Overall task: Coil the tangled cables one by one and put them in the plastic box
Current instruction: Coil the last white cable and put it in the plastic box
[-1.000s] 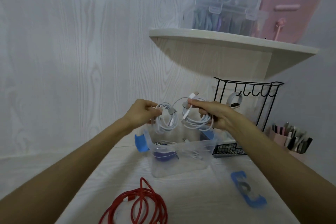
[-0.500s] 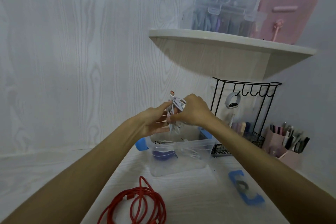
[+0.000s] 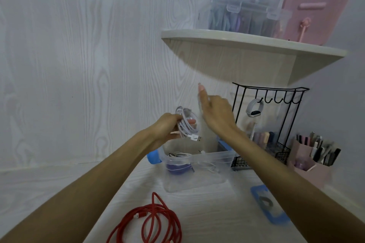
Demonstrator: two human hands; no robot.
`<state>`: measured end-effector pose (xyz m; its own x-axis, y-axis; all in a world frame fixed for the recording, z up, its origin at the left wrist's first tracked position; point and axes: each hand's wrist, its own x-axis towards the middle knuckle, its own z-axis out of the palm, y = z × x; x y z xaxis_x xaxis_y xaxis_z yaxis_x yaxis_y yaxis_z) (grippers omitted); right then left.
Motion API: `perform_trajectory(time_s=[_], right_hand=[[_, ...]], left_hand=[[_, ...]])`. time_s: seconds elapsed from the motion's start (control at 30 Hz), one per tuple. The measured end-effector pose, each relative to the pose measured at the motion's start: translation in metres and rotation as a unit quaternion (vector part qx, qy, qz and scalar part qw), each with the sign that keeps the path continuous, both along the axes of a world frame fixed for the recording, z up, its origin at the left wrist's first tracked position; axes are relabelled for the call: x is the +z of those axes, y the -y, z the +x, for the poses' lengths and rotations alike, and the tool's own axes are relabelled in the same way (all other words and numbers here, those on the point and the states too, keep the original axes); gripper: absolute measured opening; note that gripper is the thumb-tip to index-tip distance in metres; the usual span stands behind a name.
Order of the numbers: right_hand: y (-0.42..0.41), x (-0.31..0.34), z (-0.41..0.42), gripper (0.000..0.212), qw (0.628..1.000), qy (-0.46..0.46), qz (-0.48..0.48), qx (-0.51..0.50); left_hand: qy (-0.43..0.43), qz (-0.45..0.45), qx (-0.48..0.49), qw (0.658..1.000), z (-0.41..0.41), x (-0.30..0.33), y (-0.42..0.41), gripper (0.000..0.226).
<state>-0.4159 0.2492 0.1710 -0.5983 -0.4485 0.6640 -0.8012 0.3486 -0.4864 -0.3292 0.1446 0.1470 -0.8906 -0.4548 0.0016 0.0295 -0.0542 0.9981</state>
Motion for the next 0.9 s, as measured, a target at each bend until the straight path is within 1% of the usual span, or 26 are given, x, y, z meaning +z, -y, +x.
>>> perform_trajectory(time_s=[0.07, 0.1, 0.17, 0.23, 0.3, 0.33, 0.37, 0.43, 0.47, 0.5, 0.53, 0.6, 0.63, 0.67, 0.73, 0.77, 0.8, 0.83, 0.87, 0.9], right_hand=[[0.012, -0.013, 0.005, 0.061, 0.991, -0.083, 0.094, -0.039], [0.016, -0.019, 0.005, 0.056, 0.982, -0.124, 0.129, -0.064], [0.017, -0.023, 0.006, 0.043, 0.971, -0.161, 0.166, -0.069], [0.013, -0.024, 0.007, 0.032, 0.966, -0.168, 0.194, -0.043], [0.012, -0.022, 0.013, 0.026, 0.973, -0.128, 0.194, -0.007], [0.011, -0.021, 0.016, 0.024, 0.975, -0.095, 0.201, 0.025], [0.009, -0.019, 0.020, 0.026, 0.971, -0.056, 0.224, 0.066], [0.001, -0.019, 0.029, 0.034, 0.947, 0.030, 0.271, 0.169], [-0.005, -0.019, 0.031, 0.033, 0.938, 0.056, 0.271, 0.210], [-0.013, -0.017, 0.030, 0.032, 0.939, 0.064, 0.252, 0.225], [-0.020, -0.013, 0.025, 0.032, 0.951, 0.056, 0.214, 0.218], [-0.027, -0.003, 0.010, 0.028, 0.980, 0.039, 0.104, 0.163], [-0.029, 0.002, 0.000, 0.029, 0.987, 0.057, 0.067, 0.136], [-0.027, 0.006, -0.009, 0.039, 0.987, 0.094, 0.056, 0.120], [-0.016, 0.009, -0.022, 0.073, 0.967, 0.200, 0.099, 0.122], [-0.007, 0.007, -0.024, 0.083, 0.951, 0.250, 0.118, 0.139], [0.001, 0.003, -0.026, 0.085, 0.936, 0.290, 0.122, 0.158], [0.008, -0.002, -0.027, 0.080, 0.925, 0.316, 0.102, 0.182], [0.015, -0.007, -0.030, 0.067, 0.917, 0.331, 0.067, 0.210], [0.022, -0.013, -0.033, 0.048, 0.915, 0.335, 0.032, 0.222]], left_hand=[[-0.060, 0.107, -0.004, 0.992, -0.006, 0.001, -0.009, 0.035], [-0.079, 0.148, -0.006, 0.986, -0.007, 0.002, -0.013, 0.039], [-0.079, 0.183, -0.008, 0.980, -0.009, 0.003, -0.015, 0.051], [-0.060, 0.188, -0.023, 0.980, -0.009, 0.006, -0.013, 0.061], [-0.061, 0.182, -0.035, 0.981, -0.012, 0.009, -0.010, 0.058], [-0.073, 0.177, -0.022, 0.981, -0.014, 0.010, -0.009, 0.050], [-0.087, 0.170, 0.005, 0.982, -0.016, 0.010, -0.008, 0.038], [-0.112, 0.130, 0.080, 0.982, -0.020, 0.008, -0.001, 0.016], [-0.118, 0.095, 0.104, 0.983, -0.019, 0.006, 0.005, 0.013], [-0.122, 0.066, 0.112, 0.984, -0.018, 0.004, 0.013, 0.015], [-0.124, 0.047, 0.101, 0.986, -0.016, 0.002, 0.023, 0.017], [-0.121, 0.037, 0.048, 0.991, -0.013, -0.001, 0.038, 0.021], [-0.119, 0.046, 0.017, 0.992, -0.012, -0.001, 0.042, 0.022], [-0.115, 0.057, -0.010, 0.992, -0.012, -0.002, 0.044, 0.023], [-0.110, 0.067, -0.041, 0.991, -0.017, -0.001, 0.042, 0.026], [-0.107, 0.056, -0.039, 0.992, -0.020, 0.000, 0.039, 0.029], [-0.107, 0.037, -0.021, 0.993, -0.026, 0.000, 0.036, 0.031], [-0.115, 0.020, 0.007, 0.993, -0.030, 0.000, 0.033, 0.033], [-0.123, 0.011, 0.043, 0.991, -0.034, -0.001, 0.031, 0.034], [-0.123, 0.015, 0.079, 0.989, -0.039, -0.004, 0.030, 0.035]])
